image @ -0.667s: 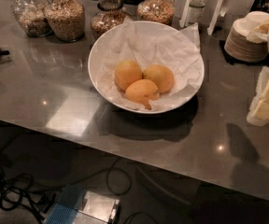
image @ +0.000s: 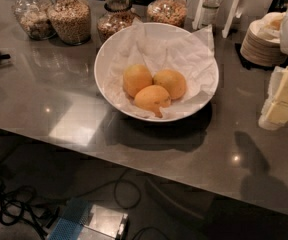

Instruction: Pick orange from white bowl

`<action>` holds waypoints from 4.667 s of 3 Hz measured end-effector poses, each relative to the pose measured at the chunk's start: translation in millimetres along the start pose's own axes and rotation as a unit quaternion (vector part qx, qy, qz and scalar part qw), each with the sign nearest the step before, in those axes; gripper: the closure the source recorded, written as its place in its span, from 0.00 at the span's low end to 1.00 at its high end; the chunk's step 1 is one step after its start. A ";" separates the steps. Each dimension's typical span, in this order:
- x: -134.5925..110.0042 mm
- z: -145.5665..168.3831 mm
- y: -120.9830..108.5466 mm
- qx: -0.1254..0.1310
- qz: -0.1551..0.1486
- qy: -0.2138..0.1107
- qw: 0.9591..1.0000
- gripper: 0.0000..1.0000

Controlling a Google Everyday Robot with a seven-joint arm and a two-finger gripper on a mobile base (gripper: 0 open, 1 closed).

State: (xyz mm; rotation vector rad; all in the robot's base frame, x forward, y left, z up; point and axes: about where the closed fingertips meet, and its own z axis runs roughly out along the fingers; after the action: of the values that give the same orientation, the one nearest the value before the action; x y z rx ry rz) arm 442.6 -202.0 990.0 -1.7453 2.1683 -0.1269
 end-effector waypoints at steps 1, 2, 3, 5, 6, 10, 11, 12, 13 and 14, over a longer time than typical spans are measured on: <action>-46.8 -6.9 -6.8 0.005 -0.056 -0.023 0.998 0.00; -96.0 -5.4 -24.7 -0.002 -0.102 -0.065 0.993 0.00; -127.9 7.8 -60.0 -0.024 -0.128 -0.086 0.988 0.00; -156.6 103.2 -157.8 -0.075 -0.122 -0.098 0.985 0.00; -142.8 136.7 -194.7 -0.057 -0.095 -0.099 0.989 0.00; -150.0 86.0 -156.5 -0.034 -0.094 -0.067 0.993 0.00; -152.5 87.5 -158.6 -0.030 -0.094 -0.070 0.993 0.00; -159.9 89.7 -139.2 -0.068 -0.136 -0.076 0.985 0.00; -178.8 94.1 -115.0 -0.102 -0.193 -0.090 0.972 0.00; -196.0 111.4 -111.1 -0.112 -0.212 -0.107 0.965 0.00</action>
Offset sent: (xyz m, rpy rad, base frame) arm 0.0709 0.1366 0.0494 0.1204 -0.0671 0.3693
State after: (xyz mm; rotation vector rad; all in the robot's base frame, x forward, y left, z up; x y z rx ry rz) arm 616.8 -23.4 960.1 -2.2166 1.6859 0.2028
